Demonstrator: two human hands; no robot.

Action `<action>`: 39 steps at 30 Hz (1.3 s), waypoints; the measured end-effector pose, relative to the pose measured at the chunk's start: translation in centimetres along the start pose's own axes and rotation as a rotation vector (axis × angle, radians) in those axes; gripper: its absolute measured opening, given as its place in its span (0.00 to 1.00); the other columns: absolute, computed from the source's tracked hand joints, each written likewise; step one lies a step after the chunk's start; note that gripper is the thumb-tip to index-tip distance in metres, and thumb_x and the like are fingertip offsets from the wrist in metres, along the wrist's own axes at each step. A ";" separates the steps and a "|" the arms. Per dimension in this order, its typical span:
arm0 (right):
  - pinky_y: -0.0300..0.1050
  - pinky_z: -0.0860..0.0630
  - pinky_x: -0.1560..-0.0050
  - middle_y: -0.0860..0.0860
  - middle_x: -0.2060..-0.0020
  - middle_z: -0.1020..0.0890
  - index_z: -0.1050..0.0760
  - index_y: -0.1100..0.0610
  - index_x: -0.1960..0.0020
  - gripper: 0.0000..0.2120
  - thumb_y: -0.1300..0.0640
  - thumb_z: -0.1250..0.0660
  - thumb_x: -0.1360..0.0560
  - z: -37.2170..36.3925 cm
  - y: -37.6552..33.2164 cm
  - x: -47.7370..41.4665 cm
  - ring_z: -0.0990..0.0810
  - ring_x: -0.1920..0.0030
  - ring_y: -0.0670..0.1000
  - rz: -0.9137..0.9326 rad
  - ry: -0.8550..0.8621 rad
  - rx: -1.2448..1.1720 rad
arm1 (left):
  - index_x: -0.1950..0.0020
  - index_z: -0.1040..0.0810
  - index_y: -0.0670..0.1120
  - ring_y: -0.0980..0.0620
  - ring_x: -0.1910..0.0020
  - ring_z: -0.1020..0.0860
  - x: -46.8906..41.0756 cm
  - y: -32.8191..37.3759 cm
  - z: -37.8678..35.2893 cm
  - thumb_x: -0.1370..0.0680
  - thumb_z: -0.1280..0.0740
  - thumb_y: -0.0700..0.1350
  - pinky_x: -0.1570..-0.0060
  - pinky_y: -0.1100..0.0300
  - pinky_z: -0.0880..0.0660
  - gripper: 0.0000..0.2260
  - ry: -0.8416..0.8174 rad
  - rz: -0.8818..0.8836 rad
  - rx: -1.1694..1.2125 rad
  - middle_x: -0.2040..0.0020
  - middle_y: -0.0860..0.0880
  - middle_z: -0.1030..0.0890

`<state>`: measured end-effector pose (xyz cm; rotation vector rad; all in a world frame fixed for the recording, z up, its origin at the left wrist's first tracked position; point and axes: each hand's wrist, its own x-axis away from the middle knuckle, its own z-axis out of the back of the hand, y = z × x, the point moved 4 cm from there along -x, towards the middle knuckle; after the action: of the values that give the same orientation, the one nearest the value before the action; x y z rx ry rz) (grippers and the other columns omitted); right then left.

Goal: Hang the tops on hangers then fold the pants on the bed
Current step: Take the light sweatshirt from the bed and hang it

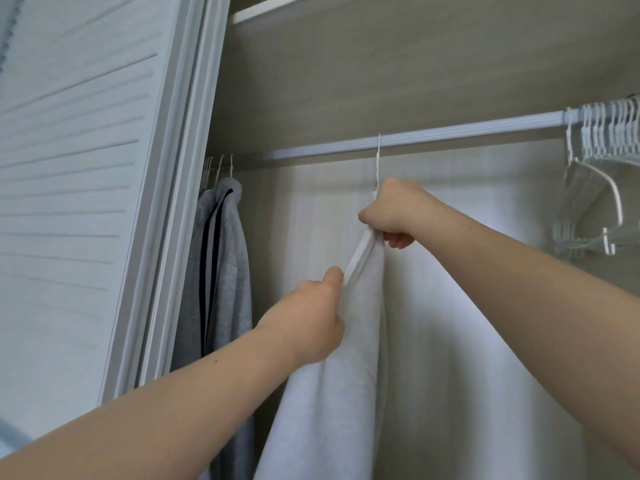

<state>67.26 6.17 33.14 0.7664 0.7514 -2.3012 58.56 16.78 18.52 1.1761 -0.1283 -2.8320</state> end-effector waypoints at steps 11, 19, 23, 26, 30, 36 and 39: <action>0.60 0.16 0.58 0.71 0.64 0.18 0.28 0.69 0.62 0.12 0.66 0.43 0.21 -1.2 -1.0 0.9 0.15 0.66 0.65 -0.001 -0.044 -0.282 | 0.50 0.38 0.46 0.44 0.65 0.26 2.3 -0.9 0.7 0.23 0.36 0.40 0.69 0.53 0.29 0.10 -0.140 0.088 0.038 0.58 0.44 0.26; 0.62 0.16 0.62 0.69 0.66 0.17 0.25 0.71 0.50 0.11 0.63 0.41 0.22 -6.6 -1.8 -2.2 0.16 0.69 0.66 0.110 -0.046 -0.422 | 0.49 0.37 0.47 0.46 0.64 0.24 3.2 -3.4 2.3 0.22 0.38 0.38 0.69 0.53 0.29 0.09 -0.184 0.150 -0.108 0.57 0.44 0.24; 0.56 0.16 0.65 0.67 0.63 0.17 0.25 0.68 0.51 0.10 0.62 0.41 0.21 -10.0 -3.9 -4.6 0.16 0.71 0.63 0.182 -0.078 -0.446 | 0.47 0.37 0.47 0.46 0.62 0.22 2.9 -5.0 3.0 0.23 0.38 0.36 0.66 0.50 0.25 0.10 -0.193 0.221 -0.170 0.55 0.45 0.24; 0.43 0.21 0.73 0.63 0.65 0.18 0.25 0.66 0.52 0.09 0.61 0.39 0.20 -12.3 -5.7 -6.6 0.18 0.76 0.56 0.213 -0.104 -0.439 | 0.44 0.35 0.47 0.46 0.59 0.22 2.2 -6.2 3.1 0.22 0.37 0.37 0.60 0.48 0.20 0.11 -0.175 0.286 -0.197 0.53 0.46 0.24; 0.47 0.19 0.72 0.64 0.63 0.18 0.24 0.66 0.48 0.09 0.63 0.40 0.20 -15.4 -8.0 -9.0 0.17 0.75 0.58 0.254 -0.161 -0.540 | 0.35 0.36 0.45 0.47 0.61 0.25 1.2 -8.0 2.4 0.22 0.38 0.37 0.65 0.53 0.26 0.17 -0.180 0.393 -0.270 0.55 0.47 0.28; 0.47 0.22 0.76 0.67 0.60 0.18 0.24 0.68 0.50 0.09 0.62 0.38 0.20 -20.1 -12.0 -12.2 0.17 0.74 0.62 0.313 -0.230 -0.642 | 0.21 0.46 0.45 0.46 0.53 0.22 0.1 -10.8 1.9 0.20 0.36 0.37 0.56 0.53 0.20 0.31 -0.248 0.519 -0.408 0.51 0.46 0.27; 0.42 0.25 0.79 0.64 0.62 0.18 0.23 0.66 0.51 0.09 0.61 0.38 0.20 -22.0 -13.0 -13.7 0.18 0.77 0.58 0.328 -0.252 -0.665 | 0.20 0.46 0.44 0.44 0.52 0.21 -0.1 -11.8 2.0 0.21 0.35 0.34 0.56 0.53 0.21 0.33 -0.252 0.582 -0.415 0.46 0.43 0.24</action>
<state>74.74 34.12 31.59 0.2593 1.0914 -1.6544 56.77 28.63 18.79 0.5725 0.0888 -2.3161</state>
